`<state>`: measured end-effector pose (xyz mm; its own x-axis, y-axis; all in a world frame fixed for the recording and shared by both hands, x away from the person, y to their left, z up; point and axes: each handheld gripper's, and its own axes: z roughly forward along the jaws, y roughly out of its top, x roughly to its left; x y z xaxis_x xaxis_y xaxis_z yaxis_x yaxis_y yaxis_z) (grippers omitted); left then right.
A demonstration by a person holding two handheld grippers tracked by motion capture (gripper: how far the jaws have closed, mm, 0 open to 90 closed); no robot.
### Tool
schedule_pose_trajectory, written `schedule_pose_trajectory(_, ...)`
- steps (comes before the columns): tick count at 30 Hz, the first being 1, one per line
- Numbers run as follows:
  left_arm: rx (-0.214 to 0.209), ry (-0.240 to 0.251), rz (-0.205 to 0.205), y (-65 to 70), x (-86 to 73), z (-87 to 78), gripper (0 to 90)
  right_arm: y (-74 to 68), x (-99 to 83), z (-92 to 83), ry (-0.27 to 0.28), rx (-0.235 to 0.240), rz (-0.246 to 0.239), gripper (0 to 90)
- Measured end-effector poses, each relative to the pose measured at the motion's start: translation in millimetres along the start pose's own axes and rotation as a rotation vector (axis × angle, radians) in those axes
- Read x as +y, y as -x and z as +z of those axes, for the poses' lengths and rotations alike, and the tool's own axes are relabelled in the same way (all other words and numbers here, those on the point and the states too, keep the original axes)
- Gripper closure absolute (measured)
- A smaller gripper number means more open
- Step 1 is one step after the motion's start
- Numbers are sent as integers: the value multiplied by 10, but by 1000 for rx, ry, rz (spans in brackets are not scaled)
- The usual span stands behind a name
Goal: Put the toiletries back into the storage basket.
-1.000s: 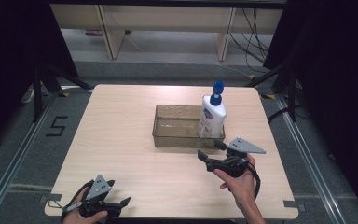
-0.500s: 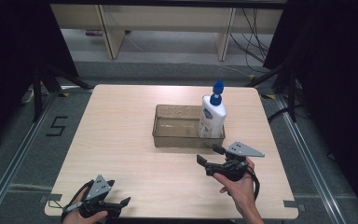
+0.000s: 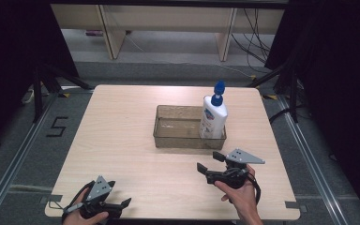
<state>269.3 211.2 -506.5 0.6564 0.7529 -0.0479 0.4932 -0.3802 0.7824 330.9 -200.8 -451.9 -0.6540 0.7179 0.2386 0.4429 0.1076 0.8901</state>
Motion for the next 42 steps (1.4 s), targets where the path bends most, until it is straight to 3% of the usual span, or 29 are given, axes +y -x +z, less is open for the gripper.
schedule_pose_trajectory(1, 0, 0, 0, 0, 0, 0, 149, -15, -11, 5, 2, 9, 23, 196)
schedule_pose_trajectory(4, 1, 1, -1, 0, -1, 0, 149, -15, -37, -22, -3, -2, -2, 197)
schedule_pose_trajectory(5, 1, 1, -1, 0, -1, 1, 149, -44, -47, -29, -7, 8, 34, 197)
schedule_pose_trajectory(6, 0, 0, 1, 0, -1, 1, 149, -26, -56, -28, 6, 3, 0, 196)
schedule_pose_trajectory(7, 0, -4, 2, 0, 0, -1, 149, -45, -67, -39, -1, 11, 20, 197)
schedule_pose_trajectory(8, -1, -3, 1, 0, 0, 0, 149, -41, -76, -45, -16, 10, 8, 197)
schedule_pose_trajectory(12, 2, -13, 9, -6, 2, -7, 149, -64, -134, -63, 4, 16, -7, 197)
schedule_pose_trajectory(13, 2, -12, 9, -6, 1, -7, 150, -92, -148, -73, -18, 22, 29, 196)
schedule_pose_trajectory(14, 2, -13, 9, -7, 1, -8, 149, -78, -170, -53, -16, 31, -3, 196)
schedule_pose_trajectory(15, 2, -12, 9, -7, 1, -7, 149, -102, -183, -70, -35, 30, 23, 195)
schedule_pose_trajectory(16, 2, -13, 10, -7, 1, -7, 149, -107, -199, -69, -29, 50, 4, 195)
schedule_pose_trajectory(17, 3, -11, 9, -5, 0, -6, 149, -105, -211, -67, -25, 38, -21, 193)
schedule_pose_trajectory(22, 3, -13, 11, -6, 0, -5, 149, -198, -281, -83, -61, 69, -20, 187)
schedule_pose_trajectory(23, 3, -13, 11, -6, 0, -4, 149, -191, -285, -89, -74, 66, -46, 186)
schedule_pose_trajectory(27, 3, -14, 11, -6, 0, -4, 149, -209, -325, -89, -76, 78, -66, 184)
schedule_pose_trajectory(28, 3, -15, 14, -7, -1, -4, 149, -230, -339, -90, -86, 85, -39, 183)
schedule_pose_trajectory(29, 3, -15, 12, -6, -1, -4, 150, -220, -345, -93, -82, 80, -66, 181)
schedule_pose_trajectory(30, 3, -15, 13, -6, -1, -4, 149, -236, -355, -97, -89, 81, -48, 178)
schedule_pose_trajectory(31, 3, -15, 13, -6, -1, -4, 149, -231, -362, -94, -84, 80, -59, 175)
schedule_pose_trajectory(32, 3, -15, 13, -6, -1, -4, 149, -254, -374, -109, -98, 74, -31, 172)
schedule_pose_trajectory(34, 3, -15, 12, -8, -1, -5, 150, -241, -394, -96, -88, 78, -51, 165)
schedule_pose_trajectory(36, 3, -14, 10, -9, -1, -2, 150, -251, -409, -107, -100, 93, -41, 160)
schedule_pose_trajectory(42, 2, -16, 10, -7, -2, 0, 150, -272, -457, -132, -122, 79, -26, 155)
